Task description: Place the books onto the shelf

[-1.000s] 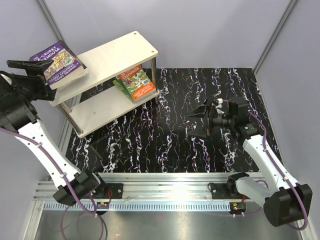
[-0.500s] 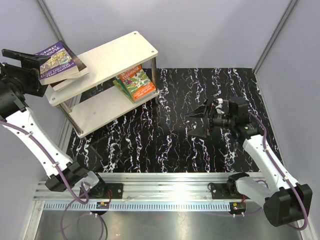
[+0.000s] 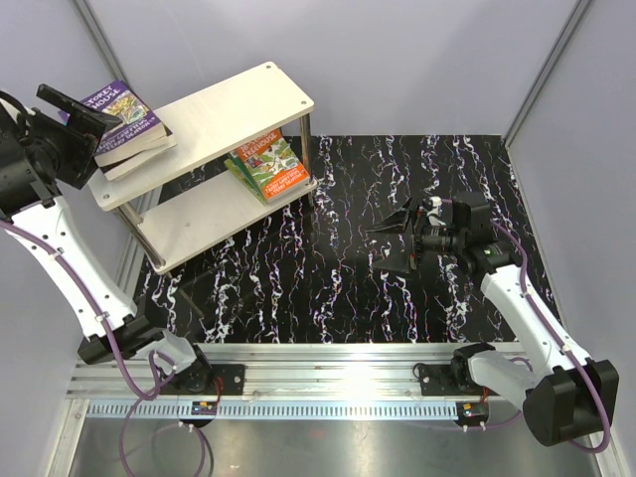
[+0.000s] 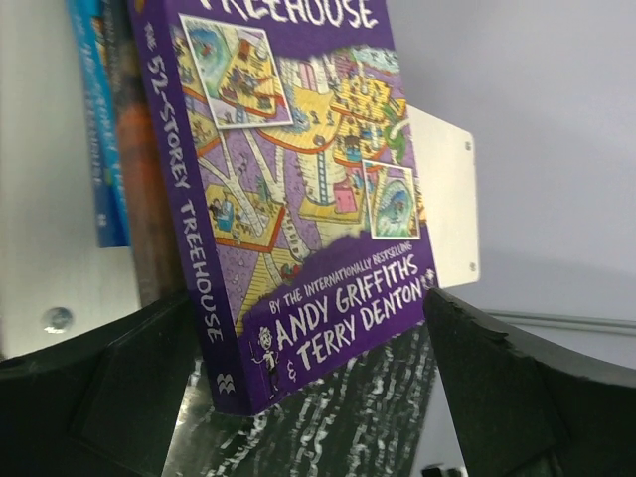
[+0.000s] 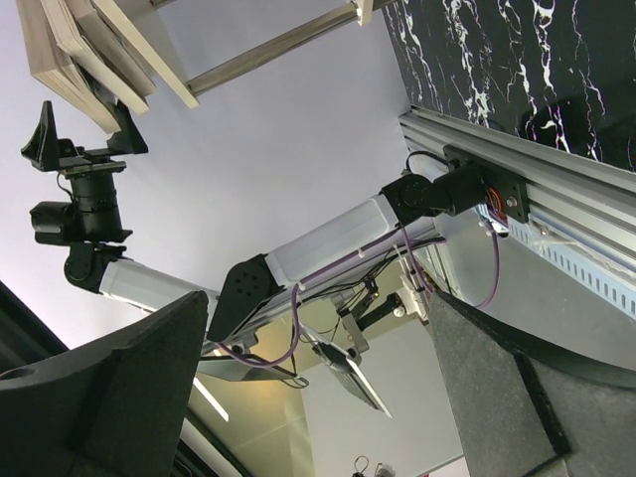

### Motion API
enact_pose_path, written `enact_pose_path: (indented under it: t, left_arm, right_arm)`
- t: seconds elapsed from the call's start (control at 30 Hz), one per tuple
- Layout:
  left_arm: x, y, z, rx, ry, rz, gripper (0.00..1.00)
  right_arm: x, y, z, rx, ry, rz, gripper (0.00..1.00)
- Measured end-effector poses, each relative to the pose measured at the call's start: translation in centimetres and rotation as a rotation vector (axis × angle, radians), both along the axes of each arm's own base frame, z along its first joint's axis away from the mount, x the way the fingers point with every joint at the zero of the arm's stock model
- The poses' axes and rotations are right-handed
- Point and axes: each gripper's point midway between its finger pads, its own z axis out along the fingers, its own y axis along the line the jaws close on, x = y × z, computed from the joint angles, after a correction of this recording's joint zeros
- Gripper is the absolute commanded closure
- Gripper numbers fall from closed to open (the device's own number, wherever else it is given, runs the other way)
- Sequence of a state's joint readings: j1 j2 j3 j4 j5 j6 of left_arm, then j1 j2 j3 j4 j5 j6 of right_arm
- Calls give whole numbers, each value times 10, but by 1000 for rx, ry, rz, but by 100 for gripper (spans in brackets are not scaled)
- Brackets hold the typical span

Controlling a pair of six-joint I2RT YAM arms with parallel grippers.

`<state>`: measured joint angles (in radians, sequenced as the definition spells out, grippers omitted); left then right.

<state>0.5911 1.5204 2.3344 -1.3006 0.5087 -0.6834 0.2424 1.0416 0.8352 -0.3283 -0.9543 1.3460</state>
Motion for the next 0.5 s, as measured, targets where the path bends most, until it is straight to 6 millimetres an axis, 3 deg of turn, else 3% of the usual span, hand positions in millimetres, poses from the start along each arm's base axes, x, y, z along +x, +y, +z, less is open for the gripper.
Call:
enact_pose_path:
  t: [0.33, 0.5]
  left_arm:
    - [-7, 20, -14, 170, 64, 30, 1]
    - [-15, 29, -6, 245, 65, 82, 1]
  right_arm:
    - [-1, 0, -3, -7, 5, 3, 0]
    - [0, 0, -7, -13, 11, 4, 0]
